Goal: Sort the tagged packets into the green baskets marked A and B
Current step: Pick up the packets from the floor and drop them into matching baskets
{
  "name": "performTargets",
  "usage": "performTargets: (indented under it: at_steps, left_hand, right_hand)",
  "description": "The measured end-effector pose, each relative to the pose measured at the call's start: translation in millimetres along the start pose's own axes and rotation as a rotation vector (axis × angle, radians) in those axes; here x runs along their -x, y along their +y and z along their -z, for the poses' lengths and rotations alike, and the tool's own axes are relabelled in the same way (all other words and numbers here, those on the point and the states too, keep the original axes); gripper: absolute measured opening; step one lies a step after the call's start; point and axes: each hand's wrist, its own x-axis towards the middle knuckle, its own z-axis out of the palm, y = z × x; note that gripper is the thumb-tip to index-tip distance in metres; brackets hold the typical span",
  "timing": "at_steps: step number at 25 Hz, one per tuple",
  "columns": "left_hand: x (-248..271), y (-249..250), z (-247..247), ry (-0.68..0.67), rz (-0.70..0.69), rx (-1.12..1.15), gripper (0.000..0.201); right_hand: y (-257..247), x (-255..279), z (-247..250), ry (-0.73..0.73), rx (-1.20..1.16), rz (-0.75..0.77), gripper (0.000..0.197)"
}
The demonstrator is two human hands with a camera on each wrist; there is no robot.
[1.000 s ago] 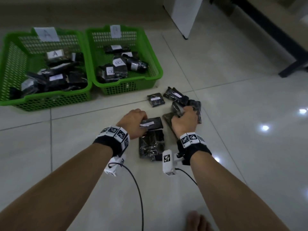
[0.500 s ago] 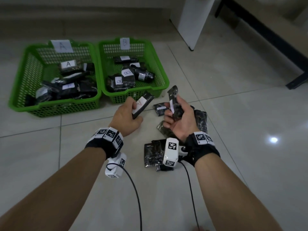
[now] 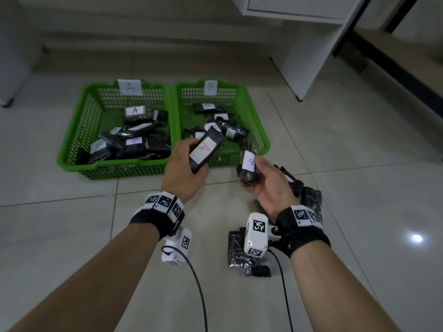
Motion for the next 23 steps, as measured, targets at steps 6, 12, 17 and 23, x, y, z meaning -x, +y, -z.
performTargets:
  at_steps: [6, 12, 17, 23]
  left_hand:
    - [-25.7, -8.5, 13.6, 0.036, -0.058, -0.123, 0.048]
    - [-80.2, -24.3, 46.5, 0.245, 0.014, -0.293, 0.024]
    - [-95.2, -70.5, 78.0, 0.270, 0.167, -0.459, 0.030]
    - [-95.2, -73.3, 71.3, 0.049, 0.335, -0.701, 0.061]
  right_hand:
    - [-10.9, -39.5, -28.8, 0.194, 0.386, 0.281, 0.031]
    - [-30.1, -94.3, -45.7, 0.309, 1.216, 0.667, 0.020]
    - [12.1, -106.6, -32.7, 0.270, 1.806, 0.413, 0.056]
    - [-1.3, -78.4, -17.5, 0.384, 1.552, 0.789, 0.046]
